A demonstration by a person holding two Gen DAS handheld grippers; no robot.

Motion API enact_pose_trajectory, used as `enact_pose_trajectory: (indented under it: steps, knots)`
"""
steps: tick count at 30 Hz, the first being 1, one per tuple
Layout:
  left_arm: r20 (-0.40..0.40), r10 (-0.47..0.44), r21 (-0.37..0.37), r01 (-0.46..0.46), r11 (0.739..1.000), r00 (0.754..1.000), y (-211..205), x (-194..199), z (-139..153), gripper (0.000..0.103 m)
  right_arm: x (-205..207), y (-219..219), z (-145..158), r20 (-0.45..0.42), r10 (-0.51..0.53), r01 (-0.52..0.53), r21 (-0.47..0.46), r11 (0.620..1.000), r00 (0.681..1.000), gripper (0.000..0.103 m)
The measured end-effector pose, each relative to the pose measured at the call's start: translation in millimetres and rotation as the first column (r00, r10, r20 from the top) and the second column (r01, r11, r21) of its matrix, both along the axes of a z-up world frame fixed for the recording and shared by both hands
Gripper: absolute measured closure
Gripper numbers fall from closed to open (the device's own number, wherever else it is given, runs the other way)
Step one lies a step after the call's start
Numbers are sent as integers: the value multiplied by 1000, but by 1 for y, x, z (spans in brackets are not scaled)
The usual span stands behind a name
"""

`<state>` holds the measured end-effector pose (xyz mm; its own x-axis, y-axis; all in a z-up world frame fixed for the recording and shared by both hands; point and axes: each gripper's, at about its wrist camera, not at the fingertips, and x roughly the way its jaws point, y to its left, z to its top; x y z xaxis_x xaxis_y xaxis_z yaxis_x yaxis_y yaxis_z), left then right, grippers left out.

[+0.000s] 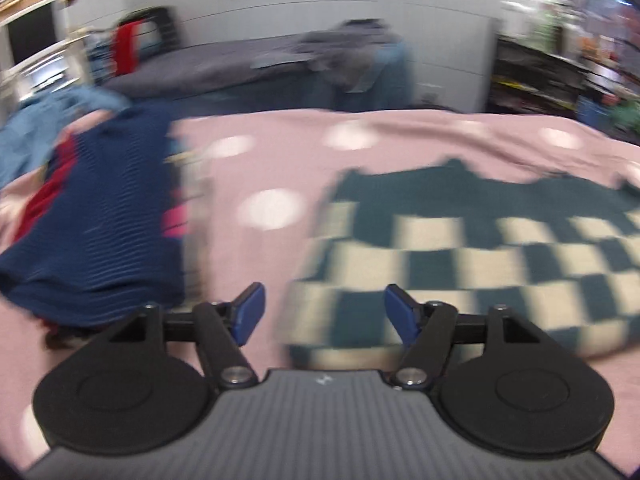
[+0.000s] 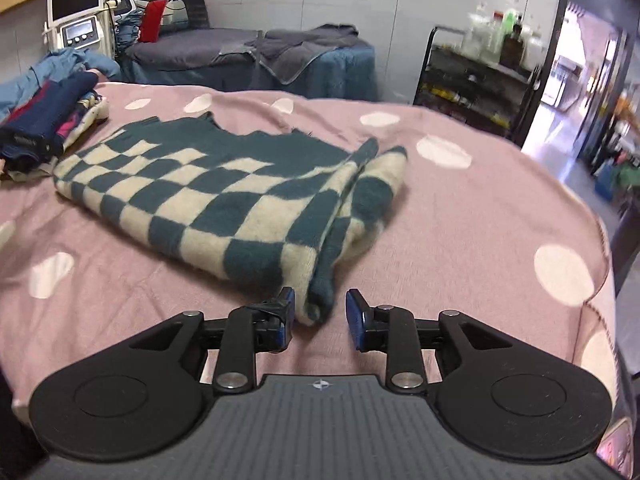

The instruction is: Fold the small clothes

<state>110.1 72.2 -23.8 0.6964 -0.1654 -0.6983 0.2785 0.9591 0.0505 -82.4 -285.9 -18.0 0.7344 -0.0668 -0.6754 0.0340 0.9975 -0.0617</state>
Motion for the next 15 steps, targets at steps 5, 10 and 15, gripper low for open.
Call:
enact_pose_trajectory:
  steps: [5, 10, 15]
  knots:
    - [-11, -202, -41, 201, 979, 979, -78, -25, -5, 28, 14, -6, -13, -62, 0, 6, 94, 996, 998, 55]
    - [49, -412, -11, 412, 911, 910, -160, -78, -18, 8, 4, -17, -2, -33, -27, 32, 130, 991, 999, 48]
    - [195, -638, 278, 582, 764, 745, -237, -146, -35, 3, -9, -29, 8, -1, -125, 124, 152, 981, 992, 14]
